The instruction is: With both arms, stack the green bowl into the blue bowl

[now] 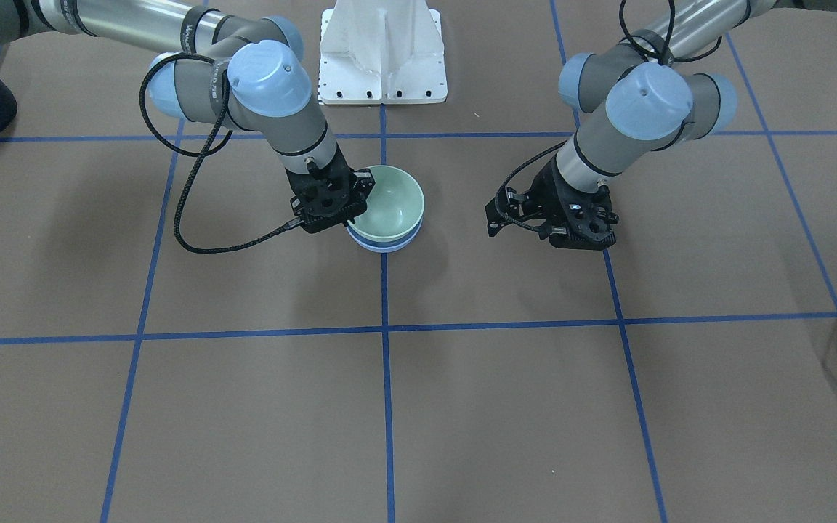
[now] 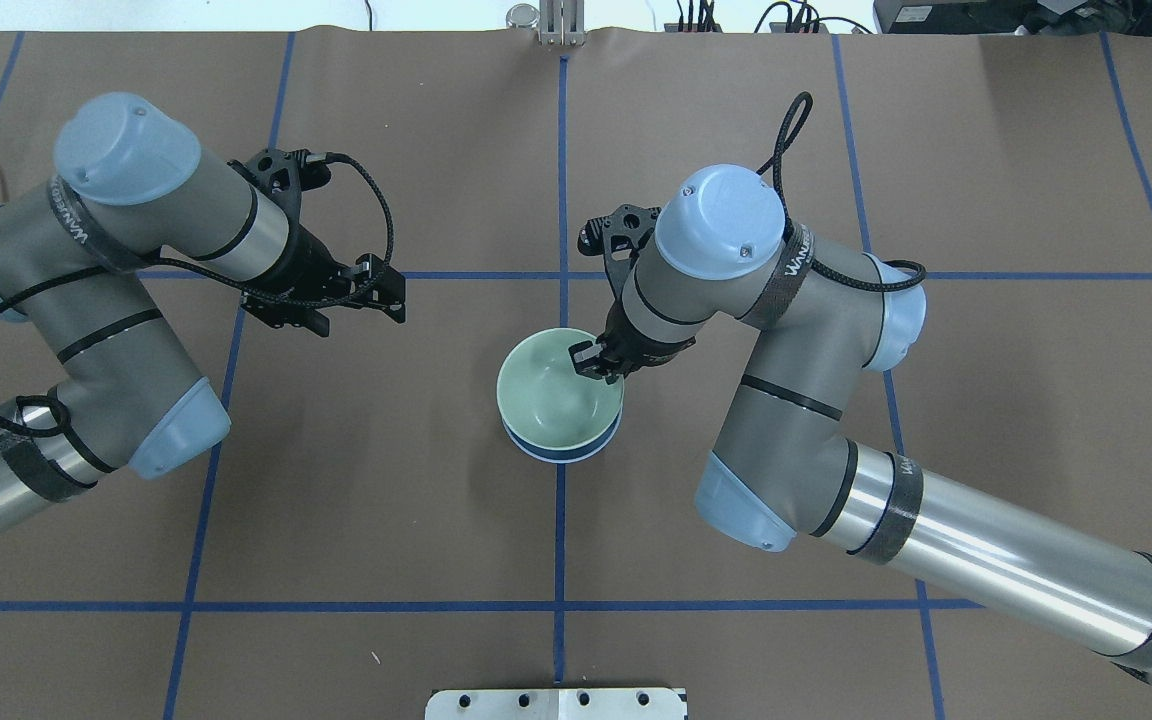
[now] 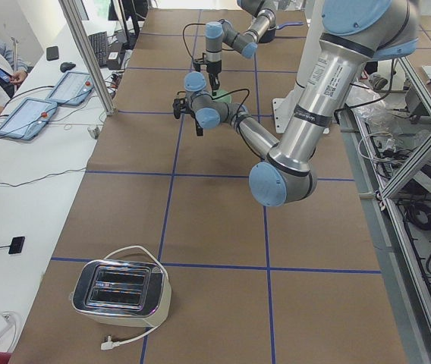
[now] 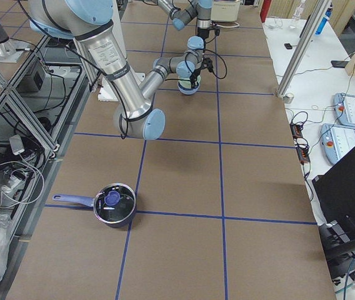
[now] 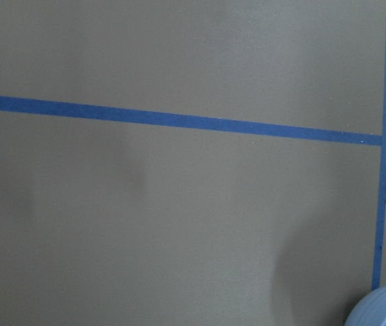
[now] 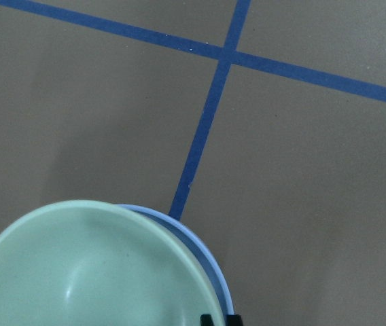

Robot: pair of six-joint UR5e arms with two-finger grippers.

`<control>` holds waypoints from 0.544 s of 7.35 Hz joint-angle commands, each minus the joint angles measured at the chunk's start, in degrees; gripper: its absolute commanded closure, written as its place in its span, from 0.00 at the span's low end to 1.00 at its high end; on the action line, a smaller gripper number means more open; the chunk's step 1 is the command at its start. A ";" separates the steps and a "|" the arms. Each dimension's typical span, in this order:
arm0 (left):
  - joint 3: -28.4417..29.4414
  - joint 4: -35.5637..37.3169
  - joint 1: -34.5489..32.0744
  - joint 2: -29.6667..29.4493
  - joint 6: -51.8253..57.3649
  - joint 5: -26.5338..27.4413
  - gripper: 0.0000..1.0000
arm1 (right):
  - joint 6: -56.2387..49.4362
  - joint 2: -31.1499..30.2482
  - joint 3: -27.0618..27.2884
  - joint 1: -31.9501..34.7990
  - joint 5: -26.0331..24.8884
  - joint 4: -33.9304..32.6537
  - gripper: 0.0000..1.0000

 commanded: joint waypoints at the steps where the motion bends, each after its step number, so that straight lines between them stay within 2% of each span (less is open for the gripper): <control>1: 0.00 -0.06 0.01 0.16 0.00 0.16 0.04 | 0.49 0.07 -0.04 -0.46 -0.30 0.00 0.84; 3: 0.00 -0.06 0.01 0.16 0.00 0.16 0.04 | -0.12 -0.01 -0.04 -0.46 -0.30 0.00 0.83; 4: 0.00 -0.06 0.01 0.16 0.00 0.16 0.04 | -0.30 -0.19 -0.04 -0.46 -0.30 0.09 0.78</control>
